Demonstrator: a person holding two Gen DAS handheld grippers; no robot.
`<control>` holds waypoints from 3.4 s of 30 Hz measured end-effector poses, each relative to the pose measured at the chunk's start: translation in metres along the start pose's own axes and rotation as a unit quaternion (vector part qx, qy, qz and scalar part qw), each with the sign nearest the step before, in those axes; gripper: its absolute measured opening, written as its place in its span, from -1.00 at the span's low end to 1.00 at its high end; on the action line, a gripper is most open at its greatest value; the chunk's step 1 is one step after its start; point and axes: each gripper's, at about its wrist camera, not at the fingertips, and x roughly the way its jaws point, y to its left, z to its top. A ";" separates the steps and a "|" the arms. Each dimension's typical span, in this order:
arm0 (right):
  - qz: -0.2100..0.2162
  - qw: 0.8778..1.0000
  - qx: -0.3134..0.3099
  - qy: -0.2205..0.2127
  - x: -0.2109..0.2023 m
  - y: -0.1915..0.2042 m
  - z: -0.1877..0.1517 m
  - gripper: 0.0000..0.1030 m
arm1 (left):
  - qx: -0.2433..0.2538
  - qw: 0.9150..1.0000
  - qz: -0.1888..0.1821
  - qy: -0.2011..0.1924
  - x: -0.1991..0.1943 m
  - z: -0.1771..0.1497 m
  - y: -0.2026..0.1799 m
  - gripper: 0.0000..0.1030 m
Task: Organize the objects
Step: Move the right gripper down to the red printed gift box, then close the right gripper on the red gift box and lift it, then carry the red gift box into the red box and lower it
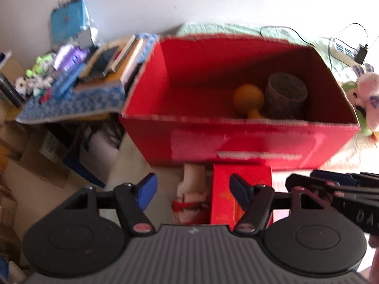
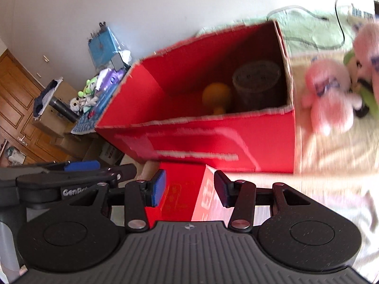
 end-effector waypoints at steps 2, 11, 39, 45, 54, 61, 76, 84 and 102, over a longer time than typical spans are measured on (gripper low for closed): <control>0.004 1.000 0.014 0.011 0.003 -0.005 -0.003 -0.13 | 0.000 1.000 -0.018 0.007 0.003 -0.008 0.002 0.28; 0.015 0.997 0.052 0.046 0.015 -0.018 -0.012 -0.26 | 0.008 0.995 -0.094 0.024 0.011 -0.024 0.001 0.23; 0.017 0.986 0.136 0.093 0.034 -0.047 -0.014 -0.26 | 0.104 0.978 -0.168 0.060 0.036 -0.032 -0.030 0.16; -0.009 0.982 0.170 0.078 0.007 -0.072 -0.021 -0.27 | 0.169 0.963 -0.201 0.055 0.025 -0.038 -0.065 0.16; -0.054 0.972 0.228 0.025 -0.050 -0.108 -0.041 -0.27 | 0.259 0.932 -0.251 0.036 0.010 -0.035 -0.127 0.16; -0.078 0.963 0.254 -0.051 -0.098 -0.125 -0.050 -0.26 | 0.315 0.909 -0.272 -0.016 -0.017 -0.027 -0.173 0.16; -0.079 0.963 0.162 -0.198 -0.147 -0.100 0.018 -0.26 | 0.296 0.905 -0.261 -0.160 -0.073 0.036 -0.175 0.16; -0.036 0.973 0.108 -0.202 -0.108 -0.065 0.073 -0.26 | 0.246 0.925 -0.215 -0.192 -0.068 0.073 -0.123 0.16; 0.037 0.995 0.068 -0.059 0.047 0.004 0.126 -0.26 | 0.146 0.973 -0.135 -0.119 0.018 0.113 0.001 0.16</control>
